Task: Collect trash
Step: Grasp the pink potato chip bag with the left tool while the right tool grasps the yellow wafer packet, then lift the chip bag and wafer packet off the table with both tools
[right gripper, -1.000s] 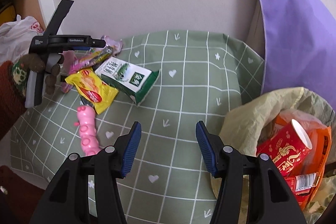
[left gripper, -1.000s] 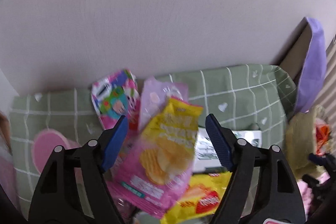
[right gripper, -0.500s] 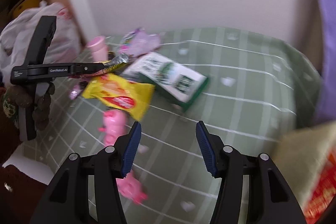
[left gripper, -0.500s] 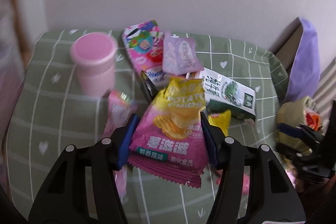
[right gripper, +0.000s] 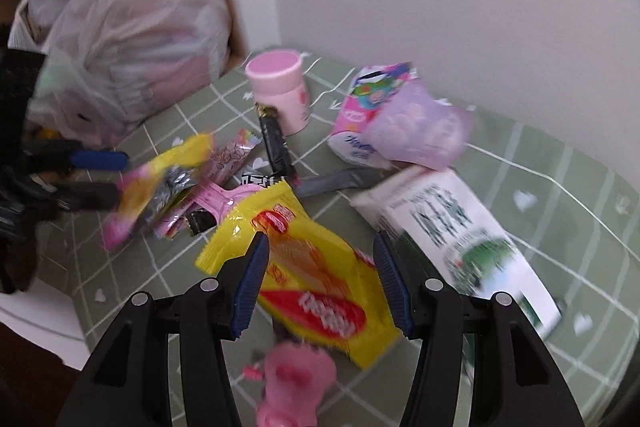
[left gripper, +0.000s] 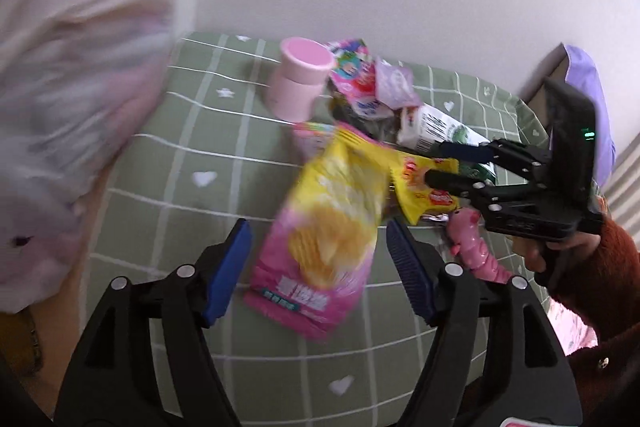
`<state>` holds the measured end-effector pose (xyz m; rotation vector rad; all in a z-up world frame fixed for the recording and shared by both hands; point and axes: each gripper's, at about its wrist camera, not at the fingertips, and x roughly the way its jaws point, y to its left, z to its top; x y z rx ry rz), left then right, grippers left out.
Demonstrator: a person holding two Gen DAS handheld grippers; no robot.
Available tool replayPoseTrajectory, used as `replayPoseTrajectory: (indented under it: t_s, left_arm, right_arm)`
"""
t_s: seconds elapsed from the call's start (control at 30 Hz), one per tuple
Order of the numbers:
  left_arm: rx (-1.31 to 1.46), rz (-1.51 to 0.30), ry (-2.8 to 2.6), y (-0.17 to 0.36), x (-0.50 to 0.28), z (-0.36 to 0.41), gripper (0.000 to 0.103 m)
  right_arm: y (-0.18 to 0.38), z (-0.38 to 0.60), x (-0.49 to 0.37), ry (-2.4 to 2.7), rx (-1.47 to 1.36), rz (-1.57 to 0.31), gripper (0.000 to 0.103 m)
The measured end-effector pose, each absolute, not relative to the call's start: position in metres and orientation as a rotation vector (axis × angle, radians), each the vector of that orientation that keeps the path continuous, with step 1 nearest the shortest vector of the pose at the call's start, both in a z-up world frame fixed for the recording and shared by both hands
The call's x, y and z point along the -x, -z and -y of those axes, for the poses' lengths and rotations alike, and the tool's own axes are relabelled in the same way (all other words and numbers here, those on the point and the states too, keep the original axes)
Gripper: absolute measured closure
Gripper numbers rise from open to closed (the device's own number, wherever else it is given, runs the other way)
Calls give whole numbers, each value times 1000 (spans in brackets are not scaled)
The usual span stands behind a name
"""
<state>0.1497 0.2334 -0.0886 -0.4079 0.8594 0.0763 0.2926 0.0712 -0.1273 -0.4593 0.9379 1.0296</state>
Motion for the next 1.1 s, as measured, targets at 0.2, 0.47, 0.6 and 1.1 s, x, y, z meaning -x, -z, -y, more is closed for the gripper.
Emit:
replayPoseTrajectory:
  t_s: [0.2, 0.47, 0.6, 1.1]
  left_arm:
    - [458, -830, -97, 89, -132, -257, 34]
    - [459, -847, -25, 100, -148, -239, 34]
    - [404, -859, 14, 100, -153, -223, 34]
    - [356, -840, 2, 95, -135, -215, 34]
  right_arm:
    - [141, -67, -294, -953, 526, -982, 52]
    - [138, 7, -295, -845, 361, -1094, 88]
    - [132, 35, -282, -793, 303, -1106, 88]
    - [140, 68, -261, -741, 76, -1130, 60]
